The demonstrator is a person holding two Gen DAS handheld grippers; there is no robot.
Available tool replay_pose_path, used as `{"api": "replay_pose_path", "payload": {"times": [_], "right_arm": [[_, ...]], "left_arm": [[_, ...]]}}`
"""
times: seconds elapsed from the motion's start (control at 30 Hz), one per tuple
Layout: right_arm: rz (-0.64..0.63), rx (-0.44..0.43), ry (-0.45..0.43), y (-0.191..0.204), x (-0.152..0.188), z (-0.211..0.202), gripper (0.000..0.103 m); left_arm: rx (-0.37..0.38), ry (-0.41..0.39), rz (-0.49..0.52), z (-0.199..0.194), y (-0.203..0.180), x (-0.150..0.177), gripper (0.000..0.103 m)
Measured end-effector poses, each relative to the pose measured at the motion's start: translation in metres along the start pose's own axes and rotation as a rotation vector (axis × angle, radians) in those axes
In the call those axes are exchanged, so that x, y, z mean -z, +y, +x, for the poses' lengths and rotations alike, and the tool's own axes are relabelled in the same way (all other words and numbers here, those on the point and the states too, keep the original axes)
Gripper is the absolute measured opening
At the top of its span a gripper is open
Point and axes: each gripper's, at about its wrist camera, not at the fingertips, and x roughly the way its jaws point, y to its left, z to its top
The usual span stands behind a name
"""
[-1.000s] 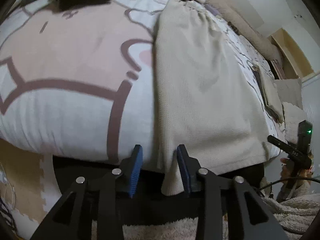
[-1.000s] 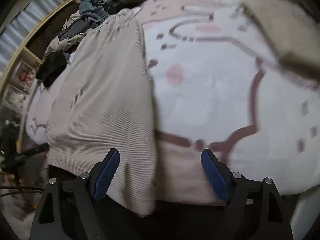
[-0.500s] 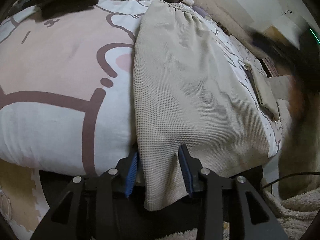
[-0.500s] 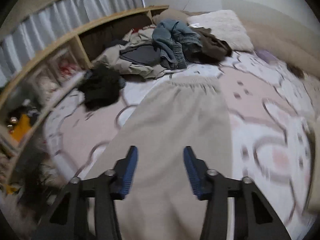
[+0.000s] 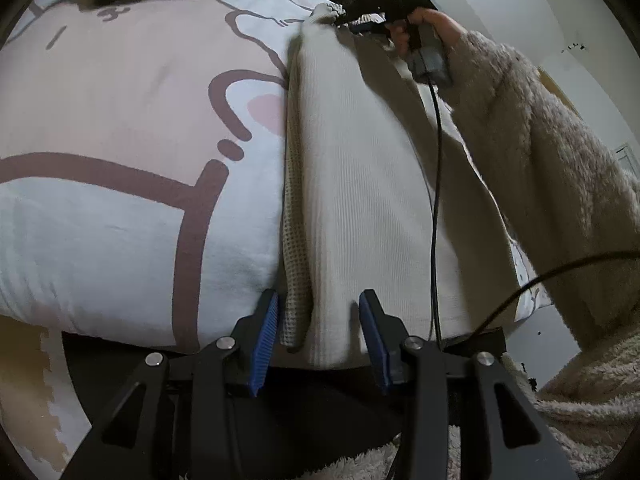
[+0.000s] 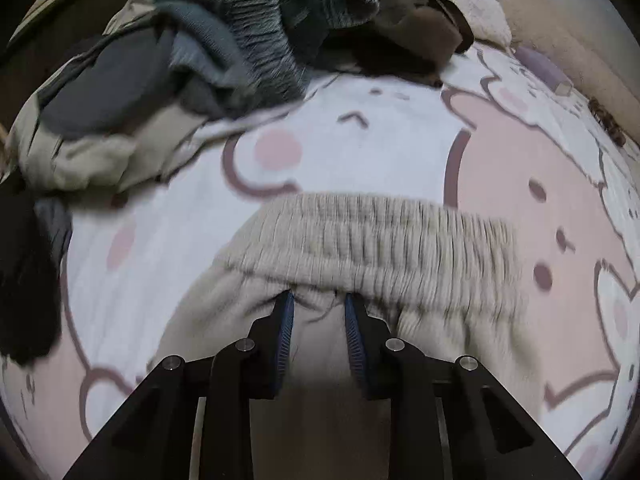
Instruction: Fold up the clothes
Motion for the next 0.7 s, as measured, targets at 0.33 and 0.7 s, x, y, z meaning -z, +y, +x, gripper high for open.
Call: {"api": "replay_pose_path", "payload": {"times": [0.33, 0.7], "right_arm": [[-0.098, 0.015, -0.054, 0.009, 0.015, -0.057, 0.026], [-0.343, -0.102, -0.236, -0.021, 0.183, -0.211, 0.030]], "left_arm": [[0.044, 0.025, -0.026, -0.005, 0.007, -0.001, 0.042], [0.107, 0.135, -0.130, 0.010, 0.026, -0.016, 0.012]]}}
